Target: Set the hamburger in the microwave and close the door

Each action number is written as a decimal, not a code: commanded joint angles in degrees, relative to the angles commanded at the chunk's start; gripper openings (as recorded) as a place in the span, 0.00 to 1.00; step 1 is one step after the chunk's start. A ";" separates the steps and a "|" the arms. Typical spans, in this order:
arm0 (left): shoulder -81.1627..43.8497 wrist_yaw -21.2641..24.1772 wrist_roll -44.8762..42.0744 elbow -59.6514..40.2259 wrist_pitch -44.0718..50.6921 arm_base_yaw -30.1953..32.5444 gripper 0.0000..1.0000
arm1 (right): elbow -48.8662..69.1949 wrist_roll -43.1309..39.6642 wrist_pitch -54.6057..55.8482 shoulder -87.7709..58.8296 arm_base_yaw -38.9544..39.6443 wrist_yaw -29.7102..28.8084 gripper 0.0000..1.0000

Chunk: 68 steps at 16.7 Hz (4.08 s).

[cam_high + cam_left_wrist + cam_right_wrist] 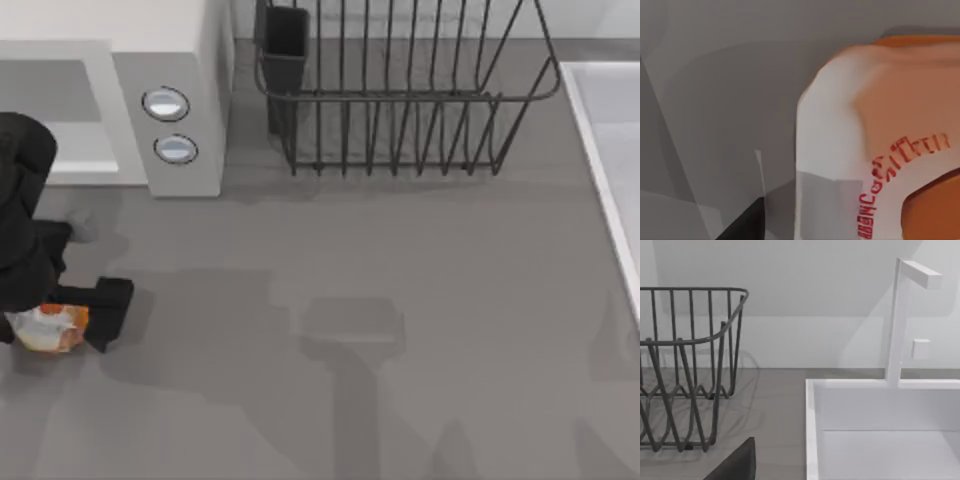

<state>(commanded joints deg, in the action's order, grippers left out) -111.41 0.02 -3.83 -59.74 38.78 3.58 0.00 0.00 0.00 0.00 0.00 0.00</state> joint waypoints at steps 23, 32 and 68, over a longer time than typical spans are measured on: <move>5.19 -0.12 0.22 0.04 6.41 0.22 0.00 | 0.00 0.00 0.00 0.00 0.00 0.00 1.00; 9.76 -0.18 0.40 -8.23 19.73 0.32 0.00 | 0.00 0.00 0.00 0.00 0.00 0.00 1.00; -5.90 10.30 -0.18 12.66 -86.29 -13.11 0.00 | 0.00 0.00 0.00 0.00 0.00 0.00 1.00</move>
<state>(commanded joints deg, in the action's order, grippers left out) -117.31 10.31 -4.01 -47.09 -47.52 -9.53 0.00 0.00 0.00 0.00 0.00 0.00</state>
